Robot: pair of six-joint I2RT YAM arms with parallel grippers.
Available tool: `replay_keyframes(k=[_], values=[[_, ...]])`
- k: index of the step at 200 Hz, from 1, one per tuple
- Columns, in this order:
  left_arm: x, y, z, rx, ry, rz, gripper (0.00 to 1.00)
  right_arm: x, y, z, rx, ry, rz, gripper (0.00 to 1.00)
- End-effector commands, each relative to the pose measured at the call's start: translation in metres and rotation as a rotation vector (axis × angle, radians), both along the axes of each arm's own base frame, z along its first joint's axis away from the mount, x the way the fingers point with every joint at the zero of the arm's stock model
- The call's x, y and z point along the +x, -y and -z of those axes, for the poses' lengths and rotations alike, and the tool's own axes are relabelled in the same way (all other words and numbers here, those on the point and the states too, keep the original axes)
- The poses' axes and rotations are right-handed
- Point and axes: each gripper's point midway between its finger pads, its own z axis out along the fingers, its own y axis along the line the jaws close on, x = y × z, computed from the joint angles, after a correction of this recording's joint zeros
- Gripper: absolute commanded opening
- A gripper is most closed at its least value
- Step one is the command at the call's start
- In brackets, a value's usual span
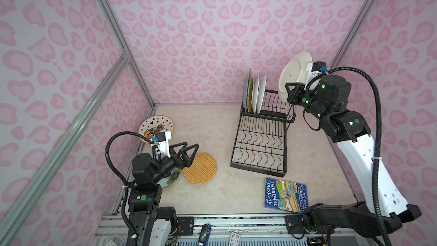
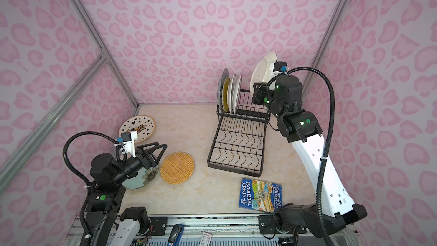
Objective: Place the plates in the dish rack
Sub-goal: 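Lift the berry-sprig plate with the right gripper over the rack's upper tier, then lower the berry-sprig plate into the upper-tier slot beside the sunburst plate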
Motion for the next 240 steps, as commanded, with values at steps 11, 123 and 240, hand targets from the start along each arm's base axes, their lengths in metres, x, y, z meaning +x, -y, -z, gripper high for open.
replay_keyframes(k=[11,123,240], values=[[-0.006,-0.001,-0.003,0.038,0.058,-0.006,0.96,0.031,-0.008,-0.010,0.074,0.067,-0.025,0.00],[0.000,-0.010,0.001,0.047,0.036,-0.055,0.96,0.102,-0.028,0.072,0.035,-0.109,-0.025,0.00],[0.000,-0.013,-0.001,0.040,0.038,-0.071,0.96,0.120,-0.036,0.118,0.002,-0.194,0.018,0.00]])
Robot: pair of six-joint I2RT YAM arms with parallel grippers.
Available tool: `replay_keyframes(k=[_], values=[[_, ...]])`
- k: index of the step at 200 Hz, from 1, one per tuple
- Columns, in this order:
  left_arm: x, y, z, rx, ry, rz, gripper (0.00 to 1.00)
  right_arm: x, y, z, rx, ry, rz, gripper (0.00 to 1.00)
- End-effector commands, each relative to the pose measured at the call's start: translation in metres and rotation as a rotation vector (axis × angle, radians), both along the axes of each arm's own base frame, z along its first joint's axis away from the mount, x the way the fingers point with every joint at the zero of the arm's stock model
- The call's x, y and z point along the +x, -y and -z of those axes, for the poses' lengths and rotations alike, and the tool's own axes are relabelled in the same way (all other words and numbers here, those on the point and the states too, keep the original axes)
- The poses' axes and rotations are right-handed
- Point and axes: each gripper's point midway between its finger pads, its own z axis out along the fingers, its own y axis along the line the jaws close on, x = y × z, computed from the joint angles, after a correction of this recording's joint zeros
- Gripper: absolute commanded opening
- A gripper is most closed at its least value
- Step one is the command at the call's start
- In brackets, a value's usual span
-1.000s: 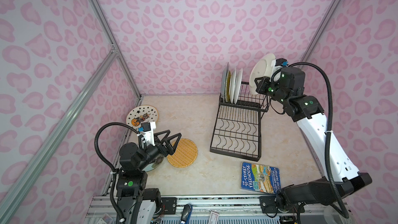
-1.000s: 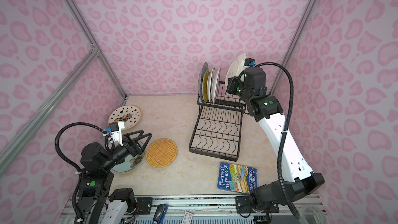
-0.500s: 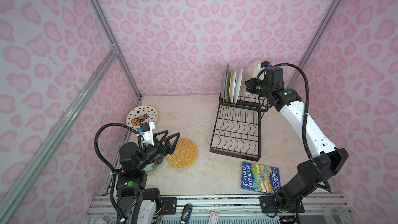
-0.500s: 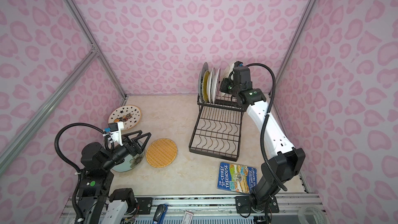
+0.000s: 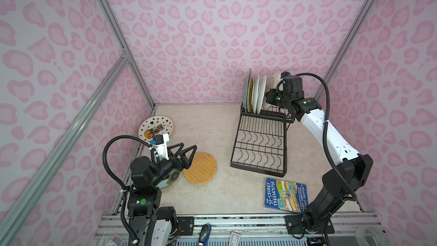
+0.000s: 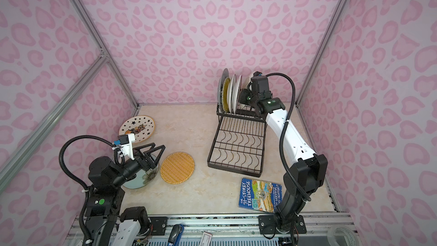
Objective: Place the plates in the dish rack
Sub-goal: 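Lower the berry-sprig plate into the upper-tier slot beside the sunburst plate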
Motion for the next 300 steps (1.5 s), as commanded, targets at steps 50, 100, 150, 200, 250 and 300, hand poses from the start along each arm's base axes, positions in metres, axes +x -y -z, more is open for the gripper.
replay_keyframes(k=[50,100,150,200,250,300], values=[[-0.001,-0.002,-0.007,-0.002,0.027,-0.010,0.96,0.013,-0.005,-0.011,-0.061,0.067,0.046,0.00],[-0.002,-0.003,-0.008,-0.002,0.031,-0.016,0.96,0.011,-0.009,-0.008,-0.122,0.058,0.050,0.00],[-0.003,-0.003,-0.009,-0.003,0.035,-0.020,0.96,0.010,-0.011,-0.002,-0.164,0.041,0.068,0.00],[-0.003,-0.004,-0.010,-0.004,0.037,-0.023,0.96,0.009,-0.017,0.003,-0.178,0.038,0.069,0.00],[-0.003,-0.004,-0.010,-0.004,0.037,-0.024,0.96,0.006,-0.018,0.001,-0.182,0.039,0.061,0.08],[-0.003,-0.004,-0.010,-0.004,0.037,-0.024,0.96,0.001,-0.022,-0.009,-0.176,0.056,0.044,0.15]])
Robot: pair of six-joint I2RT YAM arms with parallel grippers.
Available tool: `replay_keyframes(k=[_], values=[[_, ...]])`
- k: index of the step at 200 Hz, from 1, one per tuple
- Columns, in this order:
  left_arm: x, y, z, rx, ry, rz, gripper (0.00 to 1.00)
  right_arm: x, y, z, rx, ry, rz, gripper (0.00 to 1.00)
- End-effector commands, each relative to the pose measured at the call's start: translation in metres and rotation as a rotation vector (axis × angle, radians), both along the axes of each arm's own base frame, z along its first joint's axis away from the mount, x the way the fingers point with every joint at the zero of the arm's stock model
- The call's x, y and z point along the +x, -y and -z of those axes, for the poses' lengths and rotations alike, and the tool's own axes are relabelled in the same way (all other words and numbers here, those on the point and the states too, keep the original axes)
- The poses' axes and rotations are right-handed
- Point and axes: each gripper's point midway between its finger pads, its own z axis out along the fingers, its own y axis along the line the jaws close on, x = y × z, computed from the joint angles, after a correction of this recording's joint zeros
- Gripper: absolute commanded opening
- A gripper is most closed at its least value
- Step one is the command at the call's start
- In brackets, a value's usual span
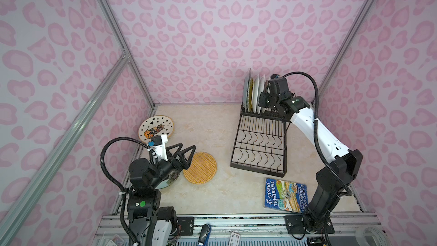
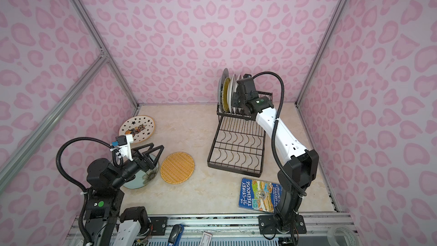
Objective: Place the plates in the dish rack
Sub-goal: 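Lower the berry-sprig plate into the upper-tier slot beside the sunburst plate, then open the right gripper and draw it back down from the rack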
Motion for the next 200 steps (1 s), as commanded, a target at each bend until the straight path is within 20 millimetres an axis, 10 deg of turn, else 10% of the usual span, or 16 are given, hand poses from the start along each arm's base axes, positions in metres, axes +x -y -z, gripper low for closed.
replay_keyframes(k=[1,200], values=[[0.000,-0.001,-0.005,0.002,0.021,-0.007,0.96,0.007,-0.003,-0.026,0.018,0.095,-0.009,0.15],[-0.001,-0.002,-0.007,0.003,0.026,-0.013,0.96,-0.011,0.002,-0.054,0.049,0.144,-0.020,0.33]])
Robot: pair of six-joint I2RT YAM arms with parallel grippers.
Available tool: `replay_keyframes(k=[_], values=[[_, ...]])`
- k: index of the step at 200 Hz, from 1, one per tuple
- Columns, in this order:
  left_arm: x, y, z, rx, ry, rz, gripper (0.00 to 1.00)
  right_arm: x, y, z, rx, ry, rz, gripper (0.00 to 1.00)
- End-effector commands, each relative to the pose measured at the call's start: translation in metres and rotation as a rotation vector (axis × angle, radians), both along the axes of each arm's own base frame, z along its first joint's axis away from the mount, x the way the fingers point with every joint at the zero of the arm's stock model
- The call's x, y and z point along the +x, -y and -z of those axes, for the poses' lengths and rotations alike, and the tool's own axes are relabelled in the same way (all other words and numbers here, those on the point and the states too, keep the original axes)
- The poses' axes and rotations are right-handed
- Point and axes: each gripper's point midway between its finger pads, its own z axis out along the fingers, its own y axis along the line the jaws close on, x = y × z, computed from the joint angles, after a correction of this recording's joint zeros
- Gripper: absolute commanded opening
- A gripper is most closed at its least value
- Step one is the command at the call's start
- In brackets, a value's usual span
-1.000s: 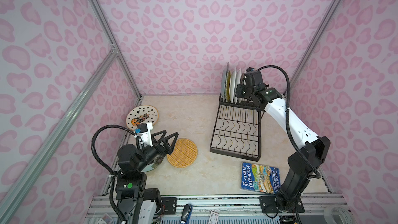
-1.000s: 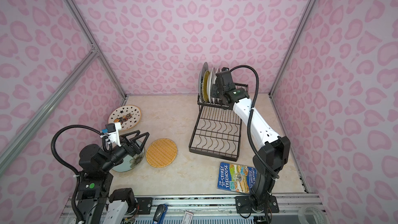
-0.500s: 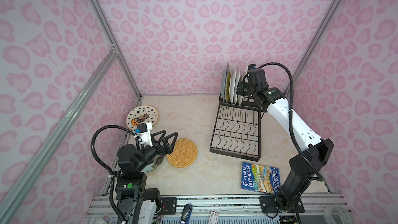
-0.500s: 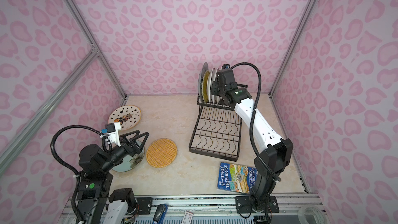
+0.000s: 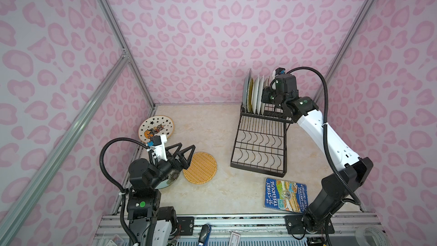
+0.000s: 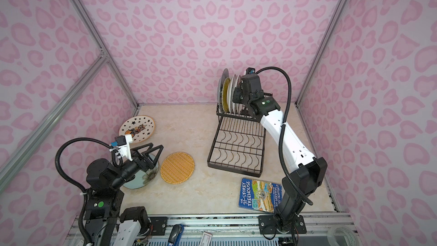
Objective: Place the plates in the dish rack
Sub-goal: 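Open the right gripper and draw it back down from the rack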
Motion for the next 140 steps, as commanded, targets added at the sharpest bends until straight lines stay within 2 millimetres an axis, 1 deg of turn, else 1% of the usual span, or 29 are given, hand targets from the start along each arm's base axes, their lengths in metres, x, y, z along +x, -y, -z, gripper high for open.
replay_keyframes(k=[1,37,68,73,101,124,140], values=[[-0.001,0.000,-0.007,0.002,0.025,0.001,0.96,0.000,-0.001,-0.004,0.006,0.019,-0.003,0.33],[-0.001,0.000,-0.007,0.002,0.024,-0.003,0.96,-0.003,0.000,-0.008,0.020,0.028,-0.005,0.35],[-0.001,0.000,-0.006,0.002,0.021,-0.002,0.96,-0.008,-0.003,-0.017,0.042,0.055,-0.025,0.36],[-0.001,0.000,-0.006,0.002,0.021,-0.002,0.96,-0.009,-0.003,-0.017,0.043,0.054,-0.027,0.38],[0.000,-0.001,-0.005,0.002,0.020,-0.005,0.96,-0.013,-0.005,-0.028,0.060,0.075,-0.044,0.39],[0.000,-0.001,-0.006,0.002,0.021,-0.007,0.96,-0.018,-0.005,-0.038,0.068,0.096,-0.055,0.44],[0.000,-0.001,-0.006,0.002,0.020,-0.007,0.96,-0.022,-0.004,-0.047,0.076,0.113,-0.062,0.45]])
